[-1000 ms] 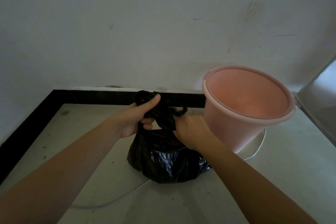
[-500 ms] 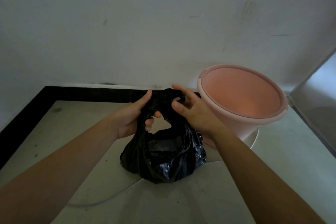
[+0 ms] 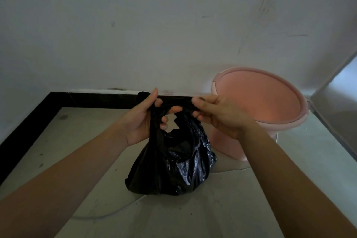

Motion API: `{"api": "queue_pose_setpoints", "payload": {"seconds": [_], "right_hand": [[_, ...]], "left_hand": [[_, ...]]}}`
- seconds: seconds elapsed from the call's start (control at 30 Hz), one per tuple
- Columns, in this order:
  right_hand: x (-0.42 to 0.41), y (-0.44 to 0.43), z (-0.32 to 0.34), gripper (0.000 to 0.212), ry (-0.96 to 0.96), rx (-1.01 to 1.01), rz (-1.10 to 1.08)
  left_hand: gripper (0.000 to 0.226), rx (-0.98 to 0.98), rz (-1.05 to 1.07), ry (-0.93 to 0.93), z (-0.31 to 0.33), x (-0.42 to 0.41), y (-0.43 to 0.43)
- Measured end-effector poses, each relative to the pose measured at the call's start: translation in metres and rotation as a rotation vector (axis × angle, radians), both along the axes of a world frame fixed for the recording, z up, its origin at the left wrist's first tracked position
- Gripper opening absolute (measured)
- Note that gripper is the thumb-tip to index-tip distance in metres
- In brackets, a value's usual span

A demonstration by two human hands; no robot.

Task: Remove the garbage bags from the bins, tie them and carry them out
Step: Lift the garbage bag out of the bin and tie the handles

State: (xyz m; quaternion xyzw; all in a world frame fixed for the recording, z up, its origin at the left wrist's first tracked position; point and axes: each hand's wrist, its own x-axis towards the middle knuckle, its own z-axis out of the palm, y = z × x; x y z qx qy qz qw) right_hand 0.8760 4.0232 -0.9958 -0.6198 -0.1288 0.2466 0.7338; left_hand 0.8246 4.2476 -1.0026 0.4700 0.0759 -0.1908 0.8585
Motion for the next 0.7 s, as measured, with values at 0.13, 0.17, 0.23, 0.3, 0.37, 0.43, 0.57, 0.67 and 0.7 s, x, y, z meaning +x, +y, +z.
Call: {"api": "queue_pose_setpoints", "payload": {"seconds": [0.13,0.17,0.23,0.3,0.37,0.43,0.57,0.67,0.7], "right_hand": [[-0.01,-0.005,-0.006,0.024,0.109,-0.098,0.233],[-0.011,-0.005,-0.01,0.026,0.123,-0.114,0.263],[-0.011,-0.002,-0.017,0.021,0.079,-0.165,0.253],[-0.009,0.003,-0.023,0.015,-0.053,-0.273,0.121],[-0.006,0.009,-0.03,0.042,-0.158,-0.361,-0.016],[-0.005,0.015,-0.037,0.077,-0.245,-0.431,0.001],[-0.007,0.031,-0.055,0.07,-0.348,-0.416,0.059],[-0.005,0.031,-0.055,0.016,-0.287,-0.394,-0.095],[-0.003,0.028,-0.053,0.01,-0.262,-0.41,-0.137]], "left_hand": [[0.023,0.124,0.083,-0.062,-0.009,0.004,0.0],[0.033,0.128,0.1,-0.073,-0.011,0.005,0.001],[0.043,0.136,0.126,-0.092,-0.011,0.007,0.004],[0.042,0.164,0.125,-0.119,-0.006,0.007,0.009],[0.038,0.208,0.1,-0.144,0.001,0.007,0.013],[0.037,0.246,0.058,-0.158,0.005,0.005,0.013],[0.036,0.351,-0.058,-0.181,0.01,0.002,0.004],[0.036,0.506,-0.064,-0.186,0.011,0.006,0.004],[0.034,0.557,-0.045,-0.173,0.01,0.008,0.005]]}}
